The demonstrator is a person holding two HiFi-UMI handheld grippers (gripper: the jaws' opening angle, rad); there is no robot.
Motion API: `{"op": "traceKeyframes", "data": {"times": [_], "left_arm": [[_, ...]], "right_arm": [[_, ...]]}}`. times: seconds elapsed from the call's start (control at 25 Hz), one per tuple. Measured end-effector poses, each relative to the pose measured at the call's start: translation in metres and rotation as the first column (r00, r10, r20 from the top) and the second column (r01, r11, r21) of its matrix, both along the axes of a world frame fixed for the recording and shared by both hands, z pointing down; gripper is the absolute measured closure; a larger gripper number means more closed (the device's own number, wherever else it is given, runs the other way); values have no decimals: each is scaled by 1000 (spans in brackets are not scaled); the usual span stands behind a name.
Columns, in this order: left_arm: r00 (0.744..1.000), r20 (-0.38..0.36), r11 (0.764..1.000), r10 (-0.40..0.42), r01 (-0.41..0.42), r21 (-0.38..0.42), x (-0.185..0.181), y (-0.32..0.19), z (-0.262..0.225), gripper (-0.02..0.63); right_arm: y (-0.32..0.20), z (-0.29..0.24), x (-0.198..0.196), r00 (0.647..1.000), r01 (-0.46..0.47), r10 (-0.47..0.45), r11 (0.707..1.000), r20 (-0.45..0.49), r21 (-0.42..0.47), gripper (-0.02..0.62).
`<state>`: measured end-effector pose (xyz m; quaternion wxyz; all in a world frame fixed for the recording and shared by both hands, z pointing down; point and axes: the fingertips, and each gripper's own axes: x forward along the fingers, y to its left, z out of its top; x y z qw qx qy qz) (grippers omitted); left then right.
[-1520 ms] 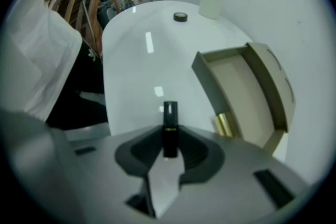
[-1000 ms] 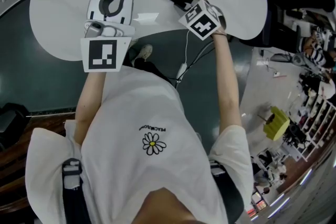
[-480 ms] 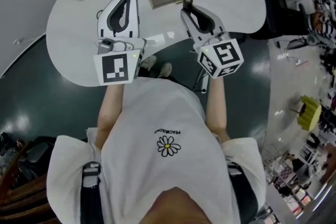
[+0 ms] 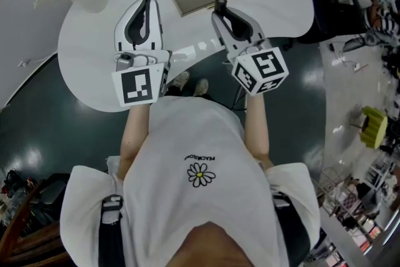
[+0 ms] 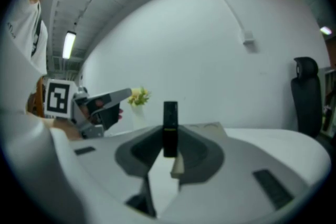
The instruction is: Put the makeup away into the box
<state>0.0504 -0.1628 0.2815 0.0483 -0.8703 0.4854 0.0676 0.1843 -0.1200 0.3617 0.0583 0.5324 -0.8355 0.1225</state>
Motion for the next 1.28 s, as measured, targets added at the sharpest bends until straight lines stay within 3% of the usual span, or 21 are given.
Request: {"op": "traceKeyframes", "data": {"times": [0.24,0.32,0.4,0.48,0.6,0.68,0.8,0.92,1.08,1.28], "left_arm": [[1000,14,1000,-18,19,-20,-31,-10,13,586],[999,38,999,-27,29,-43,-42,-15,25,586],[998,16,995,-61,63,-78,-54,-19,34,586],[994,4,987,-105,105,-122,-69,-18,44,586],[986,-6,971,-168,165,-171,-92,-26,53,586],[977,-38,962,-210,200,-185,-105,-29,53,586],[964,3,948,-265,261,-179,-122,-31,58,586],[951,1,933,-310,304,-195,-132,-28,66,586],[943,18,921,-331,327,-209,-133,-29,77,586],[932,13,910,-363,357,-210,-143,-29,84,586]], "right_arm": [[-35,20,-15,997,-80,77,987,-25,-139,488],[-54,29,-20,994,-107,106,975,-17,-196,488],[-74,45,-26,994,-106,110,953,0,-283,488],[-91,74,-38,996,-57,78,908,33,-416,486],[-123,125,-47,995,-25,74,814,61,-581,486],[-136,158,-47,997,-25,69,744,39,-668,487],[-147,200,-48,1000,-25,24,636,-13,-771,486],[-149,230,-44,993,-66,-42,555,-108,-829,486],[-152,256,-39,983,-104,-85,488,-166,-867,486],[-155,255,-41,983,-108,-79,470,-164,-876,486]]}}
